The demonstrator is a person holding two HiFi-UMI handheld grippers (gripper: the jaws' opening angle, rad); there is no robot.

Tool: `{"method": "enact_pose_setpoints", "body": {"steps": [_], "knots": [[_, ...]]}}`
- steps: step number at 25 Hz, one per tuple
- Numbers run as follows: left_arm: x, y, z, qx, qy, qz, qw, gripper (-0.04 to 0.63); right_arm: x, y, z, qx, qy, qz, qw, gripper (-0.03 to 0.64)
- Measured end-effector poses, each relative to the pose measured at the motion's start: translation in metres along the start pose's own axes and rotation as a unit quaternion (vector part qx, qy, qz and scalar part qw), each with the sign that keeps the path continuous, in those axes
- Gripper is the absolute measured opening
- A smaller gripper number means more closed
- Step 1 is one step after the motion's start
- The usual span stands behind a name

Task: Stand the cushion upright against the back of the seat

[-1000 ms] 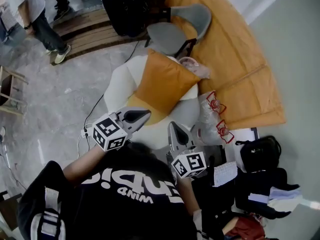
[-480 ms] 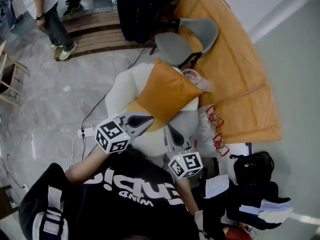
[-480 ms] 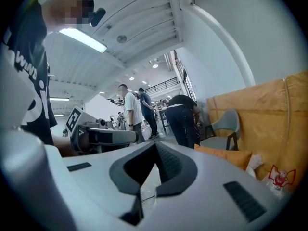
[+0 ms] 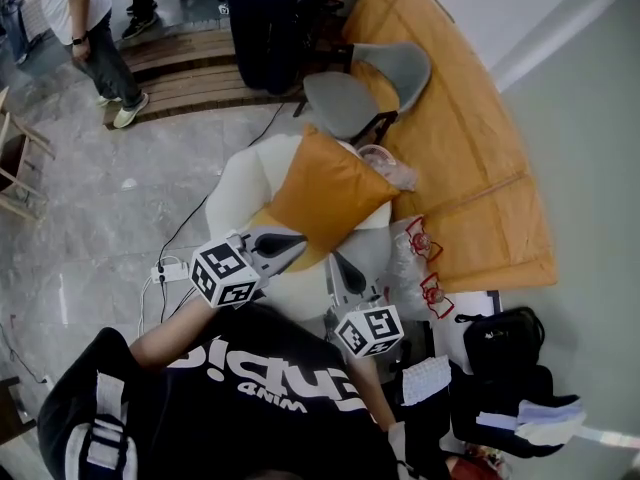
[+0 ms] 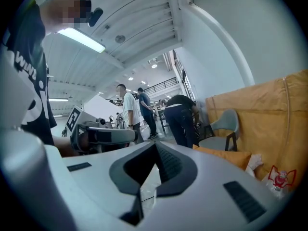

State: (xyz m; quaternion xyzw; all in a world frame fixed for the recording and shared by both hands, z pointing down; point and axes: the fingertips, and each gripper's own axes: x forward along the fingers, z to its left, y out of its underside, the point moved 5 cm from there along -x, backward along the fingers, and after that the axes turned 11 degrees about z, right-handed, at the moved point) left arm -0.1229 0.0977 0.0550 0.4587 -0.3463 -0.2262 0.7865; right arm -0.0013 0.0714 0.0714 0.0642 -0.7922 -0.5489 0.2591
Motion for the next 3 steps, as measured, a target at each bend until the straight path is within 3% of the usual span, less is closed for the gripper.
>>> {"method": "enact_pose_setpoints", "body": {"steps": [3], "knots": [[0.0018, -0.0006, 0.0002, 0.002, 0.003, 0.002, 1.0000, 0.008, 0.0001, -0.0001, -0.0024, 0.002, 0.001, 0.001, 1.000, 0.021]]}}
